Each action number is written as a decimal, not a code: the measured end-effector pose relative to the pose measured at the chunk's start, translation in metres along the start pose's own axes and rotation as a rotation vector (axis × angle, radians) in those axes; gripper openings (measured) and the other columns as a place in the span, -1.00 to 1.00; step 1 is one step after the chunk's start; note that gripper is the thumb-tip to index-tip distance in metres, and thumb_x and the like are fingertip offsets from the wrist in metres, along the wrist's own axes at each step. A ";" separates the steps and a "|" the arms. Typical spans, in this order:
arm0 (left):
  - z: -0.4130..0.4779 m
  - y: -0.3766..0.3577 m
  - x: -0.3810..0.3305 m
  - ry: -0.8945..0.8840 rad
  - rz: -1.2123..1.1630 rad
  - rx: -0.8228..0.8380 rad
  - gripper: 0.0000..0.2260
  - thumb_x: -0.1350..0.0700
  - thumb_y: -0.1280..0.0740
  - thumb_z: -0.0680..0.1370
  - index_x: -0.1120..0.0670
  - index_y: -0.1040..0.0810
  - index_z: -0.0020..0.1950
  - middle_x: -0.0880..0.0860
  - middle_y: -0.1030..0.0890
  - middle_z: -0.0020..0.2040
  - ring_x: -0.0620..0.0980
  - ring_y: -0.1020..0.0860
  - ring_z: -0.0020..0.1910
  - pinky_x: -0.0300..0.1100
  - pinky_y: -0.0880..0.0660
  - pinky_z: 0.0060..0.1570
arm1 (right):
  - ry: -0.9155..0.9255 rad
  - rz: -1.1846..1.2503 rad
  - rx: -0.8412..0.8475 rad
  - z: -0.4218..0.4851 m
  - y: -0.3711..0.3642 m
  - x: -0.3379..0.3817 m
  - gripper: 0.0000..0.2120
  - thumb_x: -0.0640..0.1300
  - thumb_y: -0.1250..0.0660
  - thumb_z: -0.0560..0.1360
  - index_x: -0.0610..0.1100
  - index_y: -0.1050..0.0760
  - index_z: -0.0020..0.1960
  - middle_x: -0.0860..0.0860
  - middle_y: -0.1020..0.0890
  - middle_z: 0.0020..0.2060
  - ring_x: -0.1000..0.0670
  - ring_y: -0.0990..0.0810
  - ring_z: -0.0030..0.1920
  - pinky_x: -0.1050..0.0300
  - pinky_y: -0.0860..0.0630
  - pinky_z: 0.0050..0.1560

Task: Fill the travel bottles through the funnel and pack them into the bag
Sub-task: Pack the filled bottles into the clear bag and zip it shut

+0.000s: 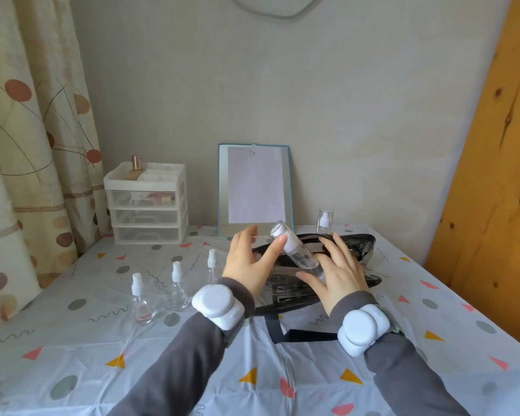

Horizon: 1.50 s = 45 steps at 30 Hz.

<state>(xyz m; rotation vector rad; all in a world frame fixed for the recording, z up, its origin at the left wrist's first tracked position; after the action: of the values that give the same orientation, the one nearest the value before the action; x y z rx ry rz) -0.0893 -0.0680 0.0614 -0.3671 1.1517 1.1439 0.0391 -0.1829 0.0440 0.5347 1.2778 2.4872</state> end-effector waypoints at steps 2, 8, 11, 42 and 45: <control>0.003 0.005 0.007 0.003 0.114 0.006 -0.54 -0.11 -0.27 0.50 0.02 -0.35 0.35 -0.09 -0.34 0.29 -0.14 -0.34 0.26 -0.32 -0.25 0.20 | 0.026 0.023 -0.028 0.000 0.001 -0.002 -0.59 0.19 -0.22 0.48 -0.12 -0.50 0.10 0.05 -0.17 0.47 0.05 0.09 0.50 0.10 -0.01 0.39; 0.011 0.002 0.027 0.054 0.591 0.145 -0.63 0.11 -0.23 0.51 -0.06 -0.40 0.31 0.01 -0.49 0.24 0.07 -0.39 0.24 -0.09 -0.41 0.13 | 0.063 0.107 -0.104 -0.002 0.005 -0.002 -0.63 0.03 -0.38 0.44 -0.27 -0.56 0.02 -0.09 -0.34 0.39 -0.07 -0.06 0.49 0.01 -0.13 0.40; 0.017 0.004 0.021 0.067 0.637 0.094 -0.78 0.06 -0.16 0.57 -0.12 -0.52 0.14 0.02 -0.61 0.01 0.08 -0.49 -0.03 -0.15 -0.35 -0.15 | 0.099 0.083 -0.090 -0.006 0.009 0.002 -0.64 0.02 -0.42 0.41 -0.28 -0.57 -0.04 -0.12 -0.35 0.38 -0.13 -0.07 0.49 -0.05 -0.16 0.39; 0.032 -0.004 0.001 0.017 0.586 0.089 -0.73 -0.09 -0.13 0.59 -0.03 -0.58 -0.03 0.05 -0.59 -0.22 0.14 -0.53 -0.16 -0.14 -0.41 -0.24 | -0.079 -0.279 0.583 0.042 -0.031 -0.025 -0.64 -0.06 -0.27 0.51 -0.17 -0.41 0.27 -0.11 -0.43 0.25 -0.15 -0.43 0.25 0.03 -0.40 0.23; 0.032 -0.002 0.003 0.037 0.589 0.068 -0.74 -0.10 -0.14 0.58 -0.04 -0.58 -0.04 0.04 -0.54 -0.27 0.13 -0.49 -0.19 -0.15 -0.35 -0.24 | -0.020 -0.213 0.471 0.030 -0.021 -0.020 -0.66 0.01 -0.24 0.52 -0.11 -0.45 0.24 -0.04 -0.46 0.22 -0.10 -0.44 0.23 0.06 -0.40 0.22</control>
<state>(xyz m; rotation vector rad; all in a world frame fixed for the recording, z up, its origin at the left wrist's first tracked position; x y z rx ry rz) -0.0710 -0.0436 0.0714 0.0147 1.3731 1.6042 0.0724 -0.1583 0.0387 0.4929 1.8188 2.0041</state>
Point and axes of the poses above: each hand's wrist, its own z-axis towards the middle knuckle, its own y-axis out of the back of the hand, x = y × z, the point moved 4 cm from there along z, towards the middle knuckle
